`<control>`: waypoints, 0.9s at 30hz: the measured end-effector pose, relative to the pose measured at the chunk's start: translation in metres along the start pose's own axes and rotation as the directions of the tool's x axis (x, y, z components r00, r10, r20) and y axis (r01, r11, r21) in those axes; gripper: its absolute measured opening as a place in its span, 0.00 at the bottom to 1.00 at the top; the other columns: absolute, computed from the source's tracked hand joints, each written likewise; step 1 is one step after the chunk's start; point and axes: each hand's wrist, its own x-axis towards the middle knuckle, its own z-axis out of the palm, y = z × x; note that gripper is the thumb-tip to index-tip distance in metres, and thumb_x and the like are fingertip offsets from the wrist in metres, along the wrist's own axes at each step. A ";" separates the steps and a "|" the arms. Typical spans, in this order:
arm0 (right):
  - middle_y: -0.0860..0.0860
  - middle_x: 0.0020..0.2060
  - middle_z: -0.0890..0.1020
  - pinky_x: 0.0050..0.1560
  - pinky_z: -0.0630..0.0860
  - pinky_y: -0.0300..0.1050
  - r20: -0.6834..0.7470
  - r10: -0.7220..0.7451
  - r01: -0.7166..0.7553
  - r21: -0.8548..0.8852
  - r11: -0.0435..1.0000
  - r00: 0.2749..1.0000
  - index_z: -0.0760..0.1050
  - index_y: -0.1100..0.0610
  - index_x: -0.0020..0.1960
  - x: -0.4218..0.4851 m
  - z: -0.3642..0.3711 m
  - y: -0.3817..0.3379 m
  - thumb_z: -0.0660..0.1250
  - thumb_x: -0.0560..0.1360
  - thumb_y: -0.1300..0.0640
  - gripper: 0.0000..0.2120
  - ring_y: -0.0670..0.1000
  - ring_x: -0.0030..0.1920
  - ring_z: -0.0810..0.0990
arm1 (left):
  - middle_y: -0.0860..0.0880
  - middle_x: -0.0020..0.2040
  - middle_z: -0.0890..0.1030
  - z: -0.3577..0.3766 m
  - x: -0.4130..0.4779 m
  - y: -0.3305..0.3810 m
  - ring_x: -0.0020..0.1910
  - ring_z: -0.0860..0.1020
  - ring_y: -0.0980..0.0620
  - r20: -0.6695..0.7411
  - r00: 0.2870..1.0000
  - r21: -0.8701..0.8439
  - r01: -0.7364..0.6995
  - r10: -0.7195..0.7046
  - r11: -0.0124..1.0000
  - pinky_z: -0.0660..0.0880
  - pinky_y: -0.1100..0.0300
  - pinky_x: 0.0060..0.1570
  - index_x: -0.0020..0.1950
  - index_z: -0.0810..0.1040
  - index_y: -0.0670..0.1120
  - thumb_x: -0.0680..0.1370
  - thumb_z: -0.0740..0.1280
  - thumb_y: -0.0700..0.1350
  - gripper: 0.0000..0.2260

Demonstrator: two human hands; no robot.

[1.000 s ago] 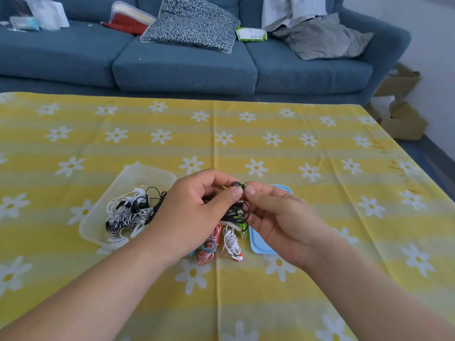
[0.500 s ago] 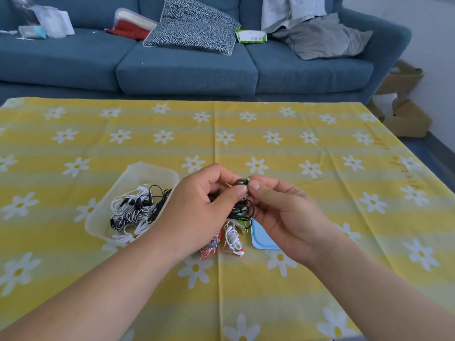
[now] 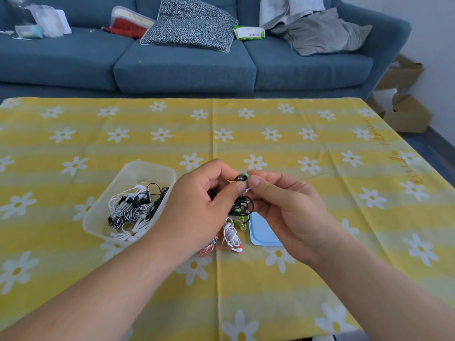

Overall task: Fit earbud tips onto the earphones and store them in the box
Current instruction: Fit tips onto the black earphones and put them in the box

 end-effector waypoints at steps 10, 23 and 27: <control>0.55 0.37 0.83 0.48 0.76 0.47 0.028 0.076 -0.078 0.072 0.994 0.997 0.82 0.64 0.47 0.002 -0.004 -0.002 0.73 0.68 0.63 0.08 0.52 0.38 0.81 | 0.56 0.41 0.87 0.002 -0.002 -0.002 0.41 0.84 0.59 -0.045 0.998 0.111 -0.031 0.036 0.993 0.76 0.72 0.41 0.49 0.84 0.53 0.80 0.70 0.42 0.06; 0.60 0.39 0.81 0.41 0.79 0.45 0.118 0.032 -0.025 -0.066 0.998 0.992 0.79 0.66 0.48 0.005 -0.014 -0.003 0.71 0.73 0.65 0.05 0.54 0.38 0.79 | 0.53 0.39 0.86 0.001 -0.003 -0.003 0.40 0.84 0.51 0.017 0.999 0.178 -0.030 0.027 0.984 0.78 0.55 0.43 0.48 0.84 0.53 0.80 0.71 0.45 0.04; 0.59 0.38 0.80 0.40 0.78 0.44 0.141 0.013 -0.004 -0.066 0.998 0.990 0.79 0.64 0.45 0.003 -0.012 -0.003 0.70 0.72 0.64 0.03 0.54 0.38 0.79 | 0.52 0.38 0.86 0.001 -0.005 -0.001 0.39 0.83 0.51 0.014 0.999 0.176 -0.045 0.043 0.983 0.78 0.53 0.42 0.47 0.84 0.54 0.79 0.71 0.45 0.04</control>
